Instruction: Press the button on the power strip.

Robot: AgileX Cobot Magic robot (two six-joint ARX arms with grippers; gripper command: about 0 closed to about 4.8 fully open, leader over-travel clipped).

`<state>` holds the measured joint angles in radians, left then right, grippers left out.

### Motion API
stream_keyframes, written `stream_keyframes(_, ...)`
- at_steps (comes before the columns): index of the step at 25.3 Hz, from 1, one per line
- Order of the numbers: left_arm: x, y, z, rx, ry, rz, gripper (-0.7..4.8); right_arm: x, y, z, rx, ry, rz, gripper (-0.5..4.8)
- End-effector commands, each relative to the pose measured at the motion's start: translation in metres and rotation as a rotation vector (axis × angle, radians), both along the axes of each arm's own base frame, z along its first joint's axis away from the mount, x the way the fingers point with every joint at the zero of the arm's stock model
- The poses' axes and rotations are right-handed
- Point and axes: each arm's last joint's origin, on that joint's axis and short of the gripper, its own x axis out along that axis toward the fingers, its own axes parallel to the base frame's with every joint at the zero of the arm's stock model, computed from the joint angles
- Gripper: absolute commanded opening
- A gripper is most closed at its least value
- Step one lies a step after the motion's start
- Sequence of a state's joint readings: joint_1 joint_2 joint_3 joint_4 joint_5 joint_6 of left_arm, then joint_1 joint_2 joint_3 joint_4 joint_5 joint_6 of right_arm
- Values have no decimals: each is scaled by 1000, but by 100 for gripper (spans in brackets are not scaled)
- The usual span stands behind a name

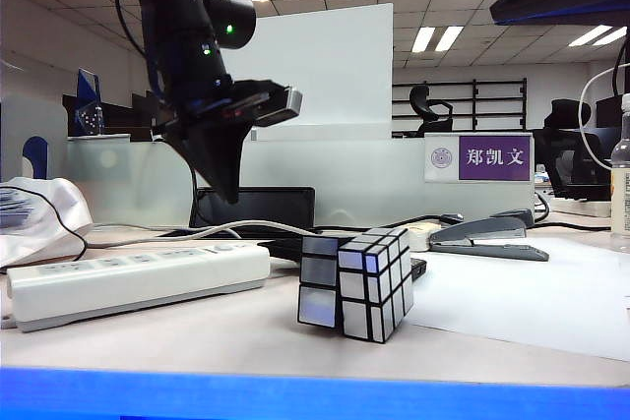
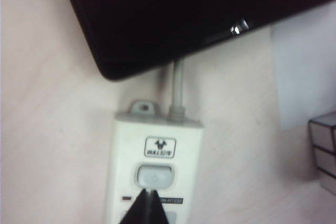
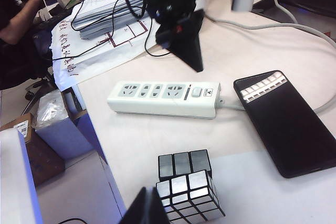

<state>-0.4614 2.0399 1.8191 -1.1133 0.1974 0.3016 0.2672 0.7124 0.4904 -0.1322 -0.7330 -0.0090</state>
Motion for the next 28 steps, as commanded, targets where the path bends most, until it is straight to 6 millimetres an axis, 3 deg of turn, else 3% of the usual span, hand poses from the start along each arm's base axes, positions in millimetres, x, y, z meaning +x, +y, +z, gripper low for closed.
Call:
stream_keyframes(1, 4, -3, 1, -1, 13, -4, -5, 0, 0, 3, 4, -21, 3, 0)
stream_keyframes(28, 6, -3, -19, 73, 116, -3, -5, 1, 0, 6, 12, -60, 0, 0)
